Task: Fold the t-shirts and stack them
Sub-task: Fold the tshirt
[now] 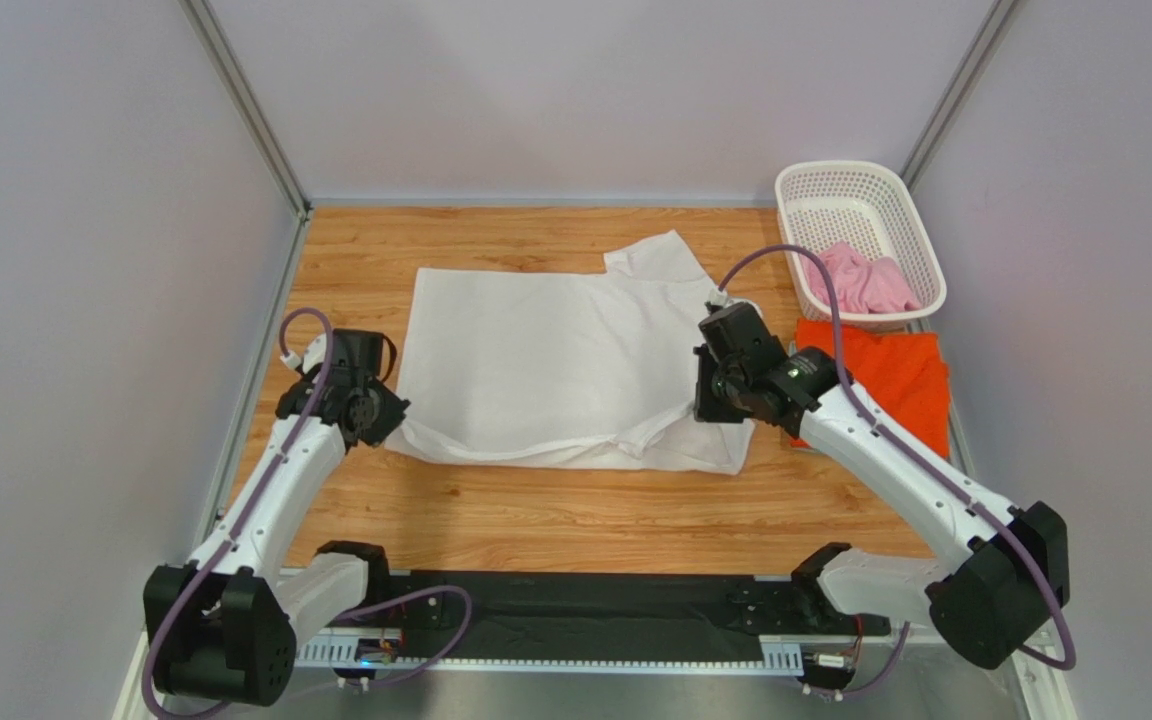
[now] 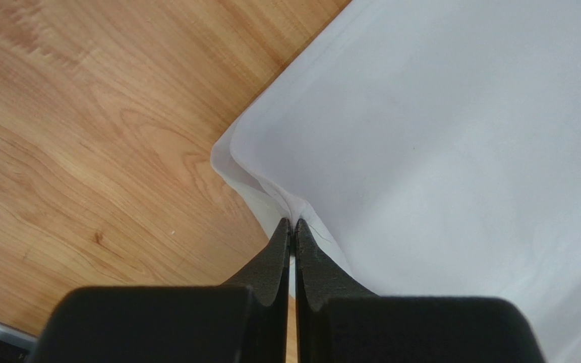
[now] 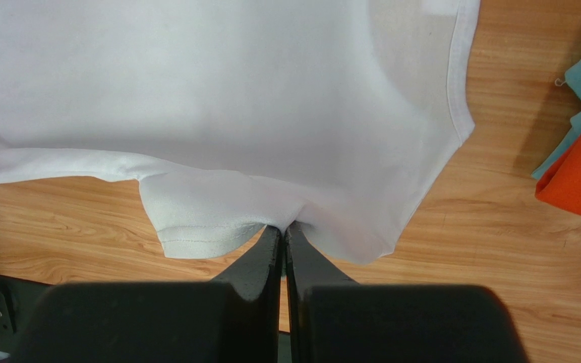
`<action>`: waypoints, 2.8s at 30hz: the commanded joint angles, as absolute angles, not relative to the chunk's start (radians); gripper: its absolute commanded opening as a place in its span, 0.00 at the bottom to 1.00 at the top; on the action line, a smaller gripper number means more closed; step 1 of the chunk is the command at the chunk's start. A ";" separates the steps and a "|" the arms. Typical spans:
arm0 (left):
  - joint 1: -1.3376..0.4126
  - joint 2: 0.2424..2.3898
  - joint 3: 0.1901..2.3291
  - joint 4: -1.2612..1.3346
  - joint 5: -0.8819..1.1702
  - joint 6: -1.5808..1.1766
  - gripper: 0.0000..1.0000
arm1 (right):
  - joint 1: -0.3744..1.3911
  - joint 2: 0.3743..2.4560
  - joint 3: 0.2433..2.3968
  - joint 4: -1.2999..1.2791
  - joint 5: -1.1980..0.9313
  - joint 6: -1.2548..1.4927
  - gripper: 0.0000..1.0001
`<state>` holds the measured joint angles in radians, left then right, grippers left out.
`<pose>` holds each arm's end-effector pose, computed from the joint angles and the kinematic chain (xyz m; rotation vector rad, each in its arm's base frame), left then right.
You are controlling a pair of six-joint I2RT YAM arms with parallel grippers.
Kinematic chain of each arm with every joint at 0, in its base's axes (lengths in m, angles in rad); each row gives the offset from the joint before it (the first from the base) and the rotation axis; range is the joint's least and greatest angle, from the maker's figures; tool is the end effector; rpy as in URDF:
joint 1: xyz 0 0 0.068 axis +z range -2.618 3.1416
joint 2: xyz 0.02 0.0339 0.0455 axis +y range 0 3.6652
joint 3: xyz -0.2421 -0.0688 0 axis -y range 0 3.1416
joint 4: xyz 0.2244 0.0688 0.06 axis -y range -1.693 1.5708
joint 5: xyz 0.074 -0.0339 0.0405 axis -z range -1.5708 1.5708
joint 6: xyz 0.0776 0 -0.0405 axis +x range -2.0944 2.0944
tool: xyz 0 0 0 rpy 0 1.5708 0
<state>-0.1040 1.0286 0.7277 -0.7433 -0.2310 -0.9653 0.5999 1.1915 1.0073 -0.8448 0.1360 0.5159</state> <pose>0.2031 -0.0033 0.1824 -1.1471 2.3042 -0.0965 0.2038 0.1267 0.2270 -0.0601 2.6021 0.2323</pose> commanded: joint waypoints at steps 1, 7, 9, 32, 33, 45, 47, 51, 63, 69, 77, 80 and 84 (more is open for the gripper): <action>-0.098 1.075 0.799 -0.710 -0.258 -0.942 0.00 | 0.557 1.241 1.078 -0.804 0.094 0.443 0.00; -0.097 1.198 0.891 -0.701 -0.268 -0.931 0.00 | 0.485 1.325 1.146 -0.782 0.045 0.387 0.00; -0.095 1.227 0.916 -0.693 -0.271 -0.936 0.00 | 0.459 1.361 1.170 -0.772 0.025 0.371 0.00; -0.052 1.589 1.101 -0.604 -0.193 -0.832 0.59 | 0.325 1.911 1.554 -0.709 0.072 0.152 0.18; -0.051 1.586 1.109 -0.612 -0.180 -0.827 0.72 | 0.325 1.917 1.581 -0.713 0.086 0.153 0.27; -0.054 1.359 0.965 -0.604 -0.008 -0.813 1.00 | 0.370 1.602 1.229 -0.608 -0.158 0.284 1.00; -0.054 1.330 0.916 -0.594 0.044 -0.804 1.00 | 0.382 1.594 1.171 -0.549 -0.259 0.293 1.00; -0.054 1.255 0.842 -0.587 0.046 -0.790 1.00 | 0.442 1.640 1.176 -0.528 -0.265 0.293 1.00; -0.054 1.075 0.742 -0.633 -0.071 -0.767 1.00 | 0.503 1.923 1.394 -0.503 -0.304 0.350 1.00; -0.054 1.117 0.756 -0.630 -0.074 -0.764 1.00 | 0.506 2.032 1.515 -0.495 -0.331 0.387 1.00; -0.054 1.176 0.793 -0.604 -0.058 -0.750 1.00 | 0.506 2.123 1.612 -0.532 -0.253 0.428 1.00; -0.054 1.196 0.805 -0.578 -0.013 -0.732 1.00 | 0.506 2.129 1.649 -0.575 -0.210 0.422 1.00; -0.054 1.197 0.805 -0.488 0.080 -0.678 1.00 | 0.506 2.057 1.651 -0.604 -0.155 0.402 1.00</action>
